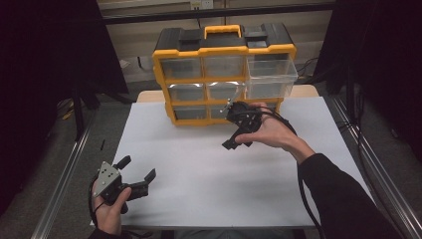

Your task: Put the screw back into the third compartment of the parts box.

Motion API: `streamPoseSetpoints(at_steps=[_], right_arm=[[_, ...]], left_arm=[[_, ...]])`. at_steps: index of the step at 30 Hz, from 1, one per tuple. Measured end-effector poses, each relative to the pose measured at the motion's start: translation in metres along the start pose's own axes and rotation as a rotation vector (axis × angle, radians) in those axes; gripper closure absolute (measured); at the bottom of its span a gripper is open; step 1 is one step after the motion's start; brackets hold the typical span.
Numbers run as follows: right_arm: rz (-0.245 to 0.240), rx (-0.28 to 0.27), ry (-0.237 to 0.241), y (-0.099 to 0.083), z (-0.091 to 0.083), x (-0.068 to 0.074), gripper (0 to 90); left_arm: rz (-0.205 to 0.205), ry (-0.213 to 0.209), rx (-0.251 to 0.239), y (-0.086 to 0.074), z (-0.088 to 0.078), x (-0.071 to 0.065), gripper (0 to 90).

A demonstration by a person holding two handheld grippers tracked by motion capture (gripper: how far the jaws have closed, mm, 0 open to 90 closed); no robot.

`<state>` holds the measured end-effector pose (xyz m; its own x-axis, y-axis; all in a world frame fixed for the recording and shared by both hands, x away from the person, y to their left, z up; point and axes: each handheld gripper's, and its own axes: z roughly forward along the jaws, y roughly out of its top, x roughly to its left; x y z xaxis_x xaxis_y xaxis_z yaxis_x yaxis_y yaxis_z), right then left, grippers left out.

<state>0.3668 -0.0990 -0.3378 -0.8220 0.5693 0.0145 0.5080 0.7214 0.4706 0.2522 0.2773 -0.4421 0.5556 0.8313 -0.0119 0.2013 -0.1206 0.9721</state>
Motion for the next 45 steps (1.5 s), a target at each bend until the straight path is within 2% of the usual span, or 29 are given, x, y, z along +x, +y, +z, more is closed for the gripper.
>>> streamPoseSetpoints(at_steps=[5,10,13,18,20,21,26,33,35,38,45], right_arm=[[0.027,0.016,0.006,-0.016,0.015,-0.001,8.6],[0.029,-0.003,0.017,-0.029,0.026,-0.004,8.5],[0.068,-0.02,0.027,-0.037,0.031,-0.004,8.7],[0.092,-0.026,0.022,-0.051,0.042,-0.004,8.4],[0.093,-0.024,0.021,-0.054,0.044,-0.004,8.3],[0.108,-0.03,0.013,-0.056,0.044,-0.003,8.4],[0.117,-0.045,0.019,-0.065,0.048,-0.004,8.3],[0.165,-0.053,0.024,-0.078,0.052,-0.001,7.7],[0.167,-0.06,0.022,-0.082,0.052,-0.001,7.7],[0.182,-0.08,0.006,-0.087,0.052,0.0,7.8],[0.179,-0.116,-0.019,-0.098,0.055,0.005,6.1]], left_arm=[[0.0,-0.002,-0.002,0.0,0.0,0.0,2.6],[0.0,-0.002,-0.001,0.0,0.0,0.0,2.6],[0.001,0.001,0.0,0.0,0.0,-0.001,2.6],[0.001,0.001,0.001,0.0,0.0,-0.001,2.6],[0.001,0.002,0.0,0.0,0.0,-0.001,2.6],[0.001,0.001,0.001,0.0,0.0,-0.001,2.6],[0.002,0.002,0.002,0.0,0.0,-0.001,2.6],[0.0,0.003,0.002,0.0,0.0,-0.001,2.6],[-0.001,0.003,0.001,0.0,0.0,-0.001,2.6],[-0.002,0.006,-0.001,0.0,0.0,-0.001,2.6],[0.0,0.006,0.001,0.0,0.0,-0.001,2.6]])
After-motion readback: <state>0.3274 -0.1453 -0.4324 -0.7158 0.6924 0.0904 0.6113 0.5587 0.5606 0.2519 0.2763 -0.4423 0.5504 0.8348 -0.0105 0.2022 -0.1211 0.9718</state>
